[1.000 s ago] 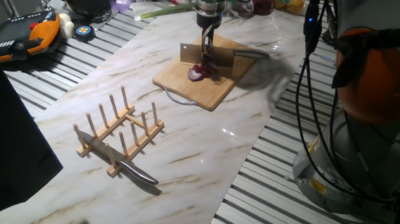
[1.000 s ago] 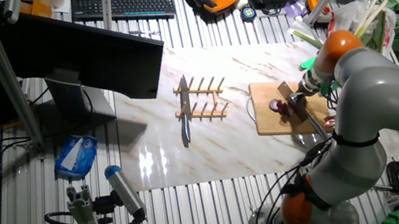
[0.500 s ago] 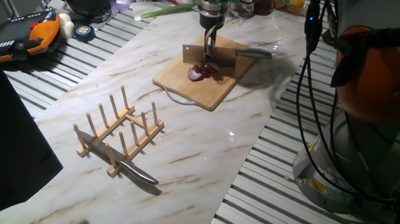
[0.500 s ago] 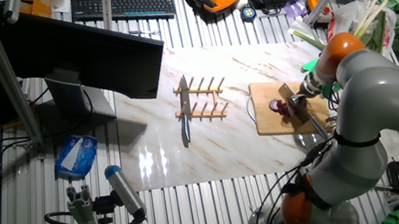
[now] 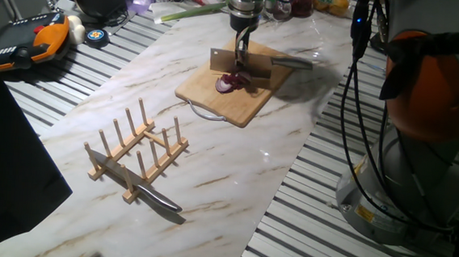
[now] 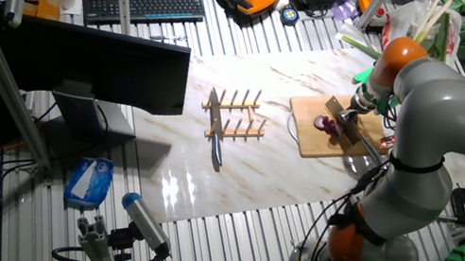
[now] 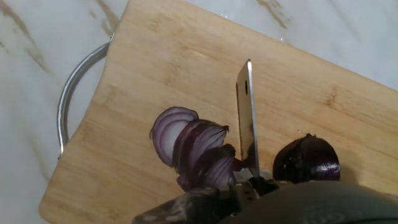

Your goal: Chop the onions

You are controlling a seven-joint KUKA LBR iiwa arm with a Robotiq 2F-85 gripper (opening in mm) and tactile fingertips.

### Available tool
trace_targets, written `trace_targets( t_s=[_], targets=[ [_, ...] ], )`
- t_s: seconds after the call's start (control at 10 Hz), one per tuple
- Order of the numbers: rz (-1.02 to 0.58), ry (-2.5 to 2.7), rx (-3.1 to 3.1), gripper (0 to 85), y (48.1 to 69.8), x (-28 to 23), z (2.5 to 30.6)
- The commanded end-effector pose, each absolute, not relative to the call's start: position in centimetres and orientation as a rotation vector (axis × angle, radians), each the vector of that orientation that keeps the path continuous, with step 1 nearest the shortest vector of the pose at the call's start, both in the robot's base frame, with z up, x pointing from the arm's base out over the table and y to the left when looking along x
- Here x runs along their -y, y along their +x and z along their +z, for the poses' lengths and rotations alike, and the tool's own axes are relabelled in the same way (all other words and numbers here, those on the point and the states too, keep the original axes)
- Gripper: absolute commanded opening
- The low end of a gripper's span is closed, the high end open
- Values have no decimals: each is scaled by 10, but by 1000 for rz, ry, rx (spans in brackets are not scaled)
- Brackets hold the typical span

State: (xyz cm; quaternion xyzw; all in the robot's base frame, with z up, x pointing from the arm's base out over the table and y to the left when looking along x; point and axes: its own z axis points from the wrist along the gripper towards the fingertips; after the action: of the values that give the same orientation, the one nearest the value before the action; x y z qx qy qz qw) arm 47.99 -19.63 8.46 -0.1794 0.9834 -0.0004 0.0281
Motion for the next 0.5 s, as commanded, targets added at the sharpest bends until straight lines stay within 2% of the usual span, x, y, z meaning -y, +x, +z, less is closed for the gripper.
trace_targets(
  t_s=[0.0,0.4],
  targets=[
    [-1,-554,-3035,7,480,196,82],
    [1,-551,-3034,7,481,195,76]
  ],
)
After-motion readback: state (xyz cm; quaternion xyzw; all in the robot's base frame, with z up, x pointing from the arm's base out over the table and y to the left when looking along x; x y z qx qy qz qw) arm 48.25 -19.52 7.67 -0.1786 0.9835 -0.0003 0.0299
